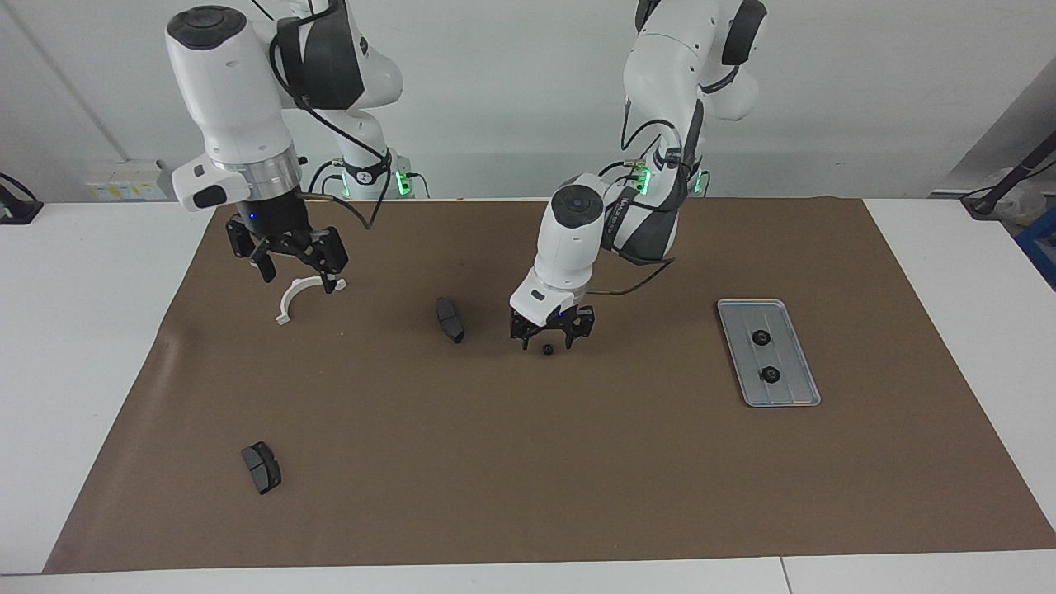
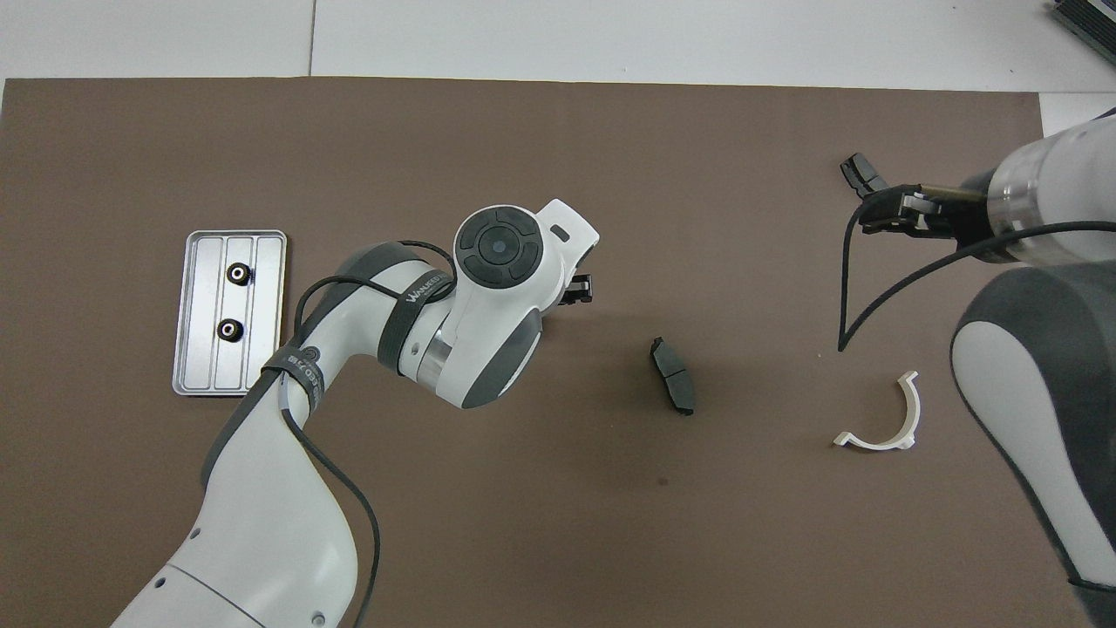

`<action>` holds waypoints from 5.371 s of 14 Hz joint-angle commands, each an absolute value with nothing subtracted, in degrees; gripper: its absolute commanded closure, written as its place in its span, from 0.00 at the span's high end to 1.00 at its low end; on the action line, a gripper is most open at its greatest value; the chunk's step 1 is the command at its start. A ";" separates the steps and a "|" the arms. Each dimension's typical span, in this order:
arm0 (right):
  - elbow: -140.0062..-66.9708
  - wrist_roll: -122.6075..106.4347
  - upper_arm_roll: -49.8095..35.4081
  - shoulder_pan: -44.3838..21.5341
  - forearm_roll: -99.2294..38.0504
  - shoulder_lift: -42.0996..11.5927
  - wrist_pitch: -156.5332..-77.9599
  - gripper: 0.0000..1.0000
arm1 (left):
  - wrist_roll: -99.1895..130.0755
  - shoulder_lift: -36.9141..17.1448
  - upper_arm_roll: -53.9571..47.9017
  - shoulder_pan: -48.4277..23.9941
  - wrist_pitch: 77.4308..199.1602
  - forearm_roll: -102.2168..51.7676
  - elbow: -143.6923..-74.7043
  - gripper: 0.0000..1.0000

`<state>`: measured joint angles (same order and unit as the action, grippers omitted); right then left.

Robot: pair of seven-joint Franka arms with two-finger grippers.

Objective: Pick bearing gear from pile to tray

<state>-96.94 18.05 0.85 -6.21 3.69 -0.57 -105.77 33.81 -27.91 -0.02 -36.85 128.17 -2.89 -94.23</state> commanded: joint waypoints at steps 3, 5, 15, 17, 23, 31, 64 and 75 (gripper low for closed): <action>-94.49 15.38 0.35 -5.10 3.34 0.44 -98.99 1.00 | 34.45 -26.98 0.97 -38.76 133.32 -1.49 -99.92 0.75; -94.22 14.42 0.35 -5.01 1.68 0.88 -95.46 1.00 | 34.45 -26.72 0.97 -39.11 133.77 -1.49 -101.16 0.68; -95.62 8.26 0.44 -3.69 1.32 2.46 -90.88 1.00 | 33.93 -25.40 0.88 -39.90 134.91 -1.49 -104.41 0.54; -95.80 8.52 0.44 -3.60 1.23 2.46 -91.58 1.00 | 33.66 -25.40 0.88 -39.90 134.91 -1.49 -104.50 0.50; -95.71 8.70 0.35 -3.96 0.53 2.46 -91.58 1.00 | 33.57 -25.23 0.88 -39.90 134.91 -1.49 -104.85 0.37; -95.71 8.61 0.35 -3.78 0.53 2.46 -91.58 1.00 | 33.49 -25.22 0.79 -39.81 135.35 -1.49 -104.85 0.16; -95.80 8.61 0.26 -3.87 0.53 2.46 -91.58 1.00 | -26.98 -13.80 1.41 4.39 116.37 -4.39 -113.02 0.23; -95.71 8.61 0.35 -3.87 0.53 2.46 -91.58 1.00 | -16.81 -14.41 1.23 0.10 110.60 -4.39 -101.20 0.73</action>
